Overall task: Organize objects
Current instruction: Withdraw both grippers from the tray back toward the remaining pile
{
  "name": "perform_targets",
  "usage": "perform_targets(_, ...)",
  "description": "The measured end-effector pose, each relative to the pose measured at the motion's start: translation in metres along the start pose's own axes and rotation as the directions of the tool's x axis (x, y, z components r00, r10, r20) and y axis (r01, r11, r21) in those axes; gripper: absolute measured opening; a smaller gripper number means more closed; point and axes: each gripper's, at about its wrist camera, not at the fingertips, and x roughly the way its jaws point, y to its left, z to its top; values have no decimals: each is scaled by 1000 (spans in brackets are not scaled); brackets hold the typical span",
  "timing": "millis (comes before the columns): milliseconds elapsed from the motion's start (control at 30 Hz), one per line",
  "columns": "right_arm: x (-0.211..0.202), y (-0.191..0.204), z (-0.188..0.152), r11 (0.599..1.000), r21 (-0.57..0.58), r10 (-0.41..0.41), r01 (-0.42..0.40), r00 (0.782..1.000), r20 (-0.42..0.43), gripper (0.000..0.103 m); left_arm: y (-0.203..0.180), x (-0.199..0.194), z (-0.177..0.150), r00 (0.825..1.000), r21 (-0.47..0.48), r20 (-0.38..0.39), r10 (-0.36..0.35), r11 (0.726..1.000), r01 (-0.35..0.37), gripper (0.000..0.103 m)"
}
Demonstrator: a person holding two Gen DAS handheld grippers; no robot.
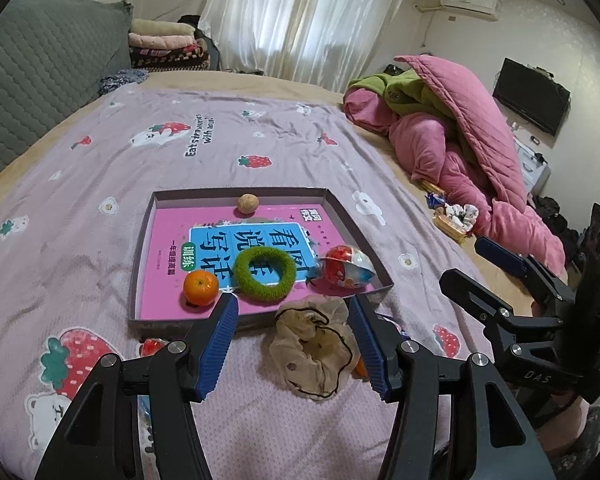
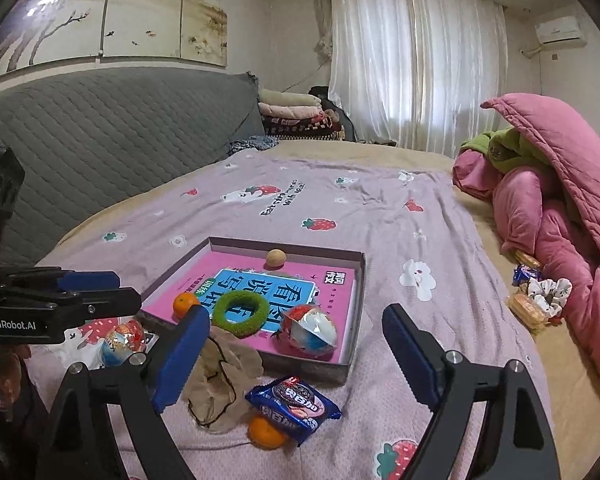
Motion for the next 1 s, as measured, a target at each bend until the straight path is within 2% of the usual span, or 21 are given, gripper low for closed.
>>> perform_targets(267, -4, -3, -6, 1000, 1, -11, 11, 1000, -5, 88, -2, -2, -6, 1000, 6, -1, 3, 1000, -3, 60)
perform_targets(1000, 5, -2, -39, 1000, -25, -17, 15, 997, -81, 88, -11, 16, -37, 998, 29, -68, -3, 1000, 5, 60)
